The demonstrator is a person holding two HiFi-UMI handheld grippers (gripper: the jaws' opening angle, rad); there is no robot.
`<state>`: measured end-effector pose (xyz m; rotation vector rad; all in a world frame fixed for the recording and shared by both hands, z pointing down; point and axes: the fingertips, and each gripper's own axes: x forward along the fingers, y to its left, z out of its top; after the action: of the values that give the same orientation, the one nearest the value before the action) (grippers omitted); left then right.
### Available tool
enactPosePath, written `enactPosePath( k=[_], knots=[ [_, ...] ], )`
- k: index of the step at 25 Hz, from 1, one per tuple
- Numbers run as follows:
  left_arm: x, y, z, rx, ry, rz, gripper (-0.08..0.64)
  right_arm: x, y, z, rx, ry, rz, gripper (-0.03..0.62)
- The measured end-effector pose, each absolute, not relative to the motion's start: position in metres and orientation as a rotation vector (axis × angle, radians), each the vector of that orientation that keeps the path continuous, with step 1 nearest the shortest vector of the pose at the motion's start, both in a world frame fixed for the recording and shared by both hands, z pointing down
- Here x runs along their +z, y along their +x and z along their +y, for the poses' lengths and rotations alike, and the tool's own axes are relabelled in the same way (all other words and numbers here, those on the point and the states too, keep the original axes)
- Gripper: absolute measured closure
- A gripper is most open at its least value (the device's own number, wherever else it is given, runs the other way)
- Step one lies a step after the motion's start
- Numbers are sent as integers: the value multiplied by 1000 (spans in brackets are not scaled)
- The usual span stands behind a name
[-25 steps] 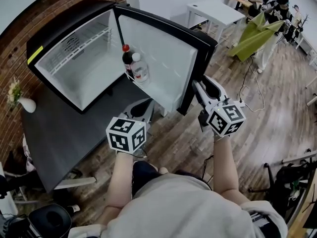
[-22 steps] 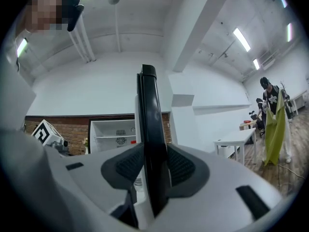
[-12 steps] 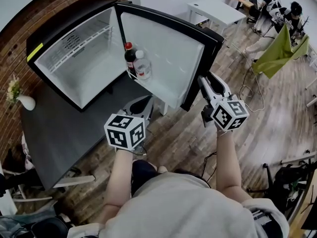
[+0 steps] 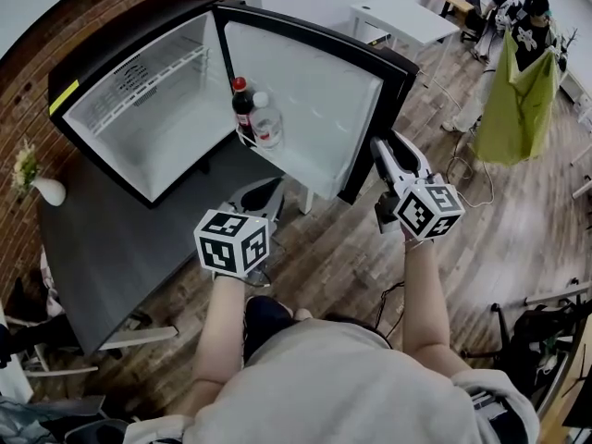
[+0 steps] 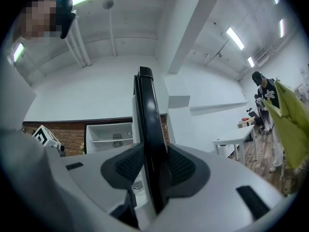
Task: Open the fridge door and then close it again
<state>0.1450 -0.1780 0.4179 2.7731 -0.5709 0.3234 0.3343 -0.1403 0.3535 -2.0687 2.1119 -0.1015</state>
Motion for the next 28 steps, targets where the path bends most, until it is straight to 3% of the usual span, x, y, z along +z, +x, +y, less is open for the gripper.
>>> enactPosePath(
  k=[28],
  knots=[
    [410, 130, -163, 238, 2735, -624, 552, 358, 326, -130, -110, -2067, 2098, 448]
  ],
)
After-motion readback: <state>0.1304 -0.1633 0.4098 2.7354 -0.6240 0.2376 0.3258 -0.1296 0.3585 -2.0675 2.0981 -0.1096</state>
